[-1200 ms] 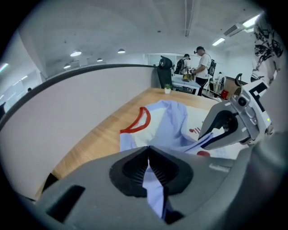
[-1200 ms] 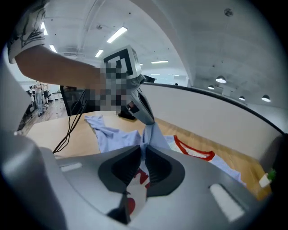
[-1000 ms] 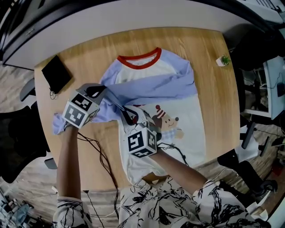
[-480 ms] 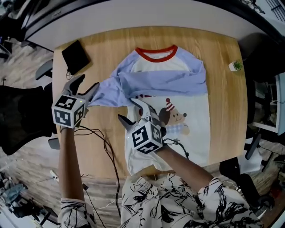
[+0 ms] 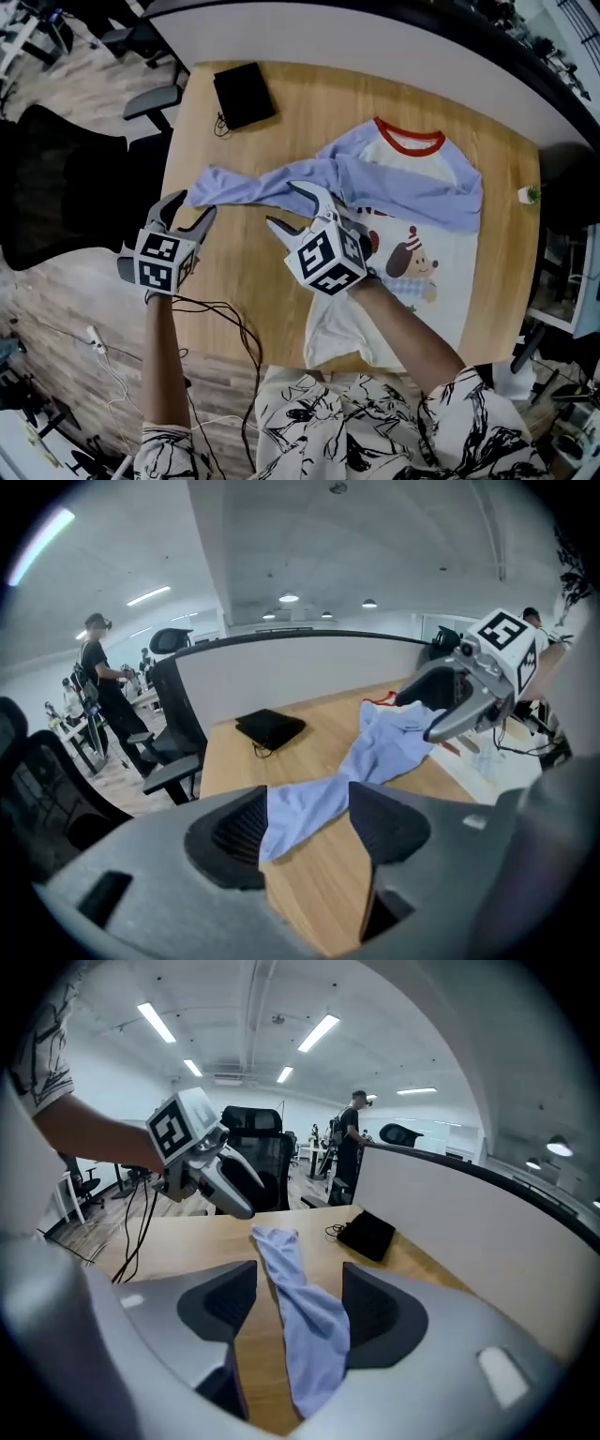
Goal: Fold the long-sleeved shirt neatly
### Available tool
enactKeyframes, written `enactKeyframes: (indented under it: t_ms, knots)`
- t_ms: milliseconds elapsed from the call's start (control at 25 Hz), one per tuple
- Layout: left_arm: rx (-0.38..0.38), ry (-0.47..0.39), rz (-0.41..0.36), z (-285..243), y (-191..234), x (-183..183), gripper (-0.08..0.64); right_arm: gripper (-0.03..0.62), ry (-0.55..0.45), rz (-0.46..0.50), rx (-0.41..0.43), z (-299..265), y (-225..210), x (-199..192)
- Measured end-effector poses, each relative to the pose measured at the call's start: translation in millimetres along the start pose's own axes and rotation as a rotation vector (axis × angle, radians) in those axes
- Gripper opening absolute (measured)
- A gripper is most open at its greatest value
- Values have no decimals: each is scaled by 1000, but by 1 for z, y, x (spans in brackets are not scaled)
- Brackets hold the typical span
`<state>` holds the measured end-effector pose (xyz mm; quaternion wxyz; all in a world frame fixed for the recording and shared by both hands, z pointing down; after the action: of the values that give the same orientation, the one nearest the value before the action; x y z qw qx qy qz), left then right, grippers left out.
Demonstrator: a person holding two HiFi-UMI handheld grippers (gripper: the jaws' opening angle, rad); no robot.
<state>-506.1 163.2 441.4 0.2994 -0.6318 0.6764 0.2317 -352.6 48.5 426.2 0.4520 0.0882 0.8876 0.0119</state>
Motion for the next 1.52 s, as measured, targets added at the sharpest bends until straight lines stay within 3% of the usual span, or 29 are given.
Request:
enactKeyframes:
  t_ms: [280,600,640,720,760,920,1040,1080,1160,1280,1360,1520]
  knots:
    - [-101,76,-96,-29,32,-62,265,275,76,117,93,-99,29,30]
    - [-231,127,-211,-61,49,-91,164,250,151,215,253,-161,57,31]
    - [-236,126,-218,-62,50,-92,143,250,158,228,267,-166,61,31]
    - [-248,123,-232,-60,52,-93,15,249,172,258,292,-175,67,31]
    - [-257,119,-237,-58,51,-91,14,249,179,282,301,-179,70,31]
    - [-279,85,-262,-41,52,-71,14,242,185,415,315,-188,81,41]
    - [-291,91,-342,-30,49,-56,14,190,170,492,291,-189,84,51]
    - [-302,88,-354,-27,47,-52,14,158,165,507,276,-189,83,54]
    - [-309,70,-352,-23,46,-45,14,21,148,524,248,-186,80,58]
    - [-294,60,-370,-19,50,-42,44,21,125,506,223,-175,74,63]
    - [-297,76,-406,-17,55,-45,173,21,99,458,216,-164,64,67]
    - [-350,50,-454,-33,54,-41,258,21,13,315,299,-131,39,84]
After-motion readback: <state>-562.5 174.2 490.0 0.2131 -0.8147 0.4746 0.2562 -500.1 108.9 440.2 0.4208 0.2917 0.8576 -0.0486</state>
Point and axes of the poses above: the fingertips, and each gripper's own axes: z backward along the fingers, y to its left, x out of its top, the point moved 5 cm from there along z, backward along the fingers, and after that the axes turned 1 degree about x, right-handed, at the moved point
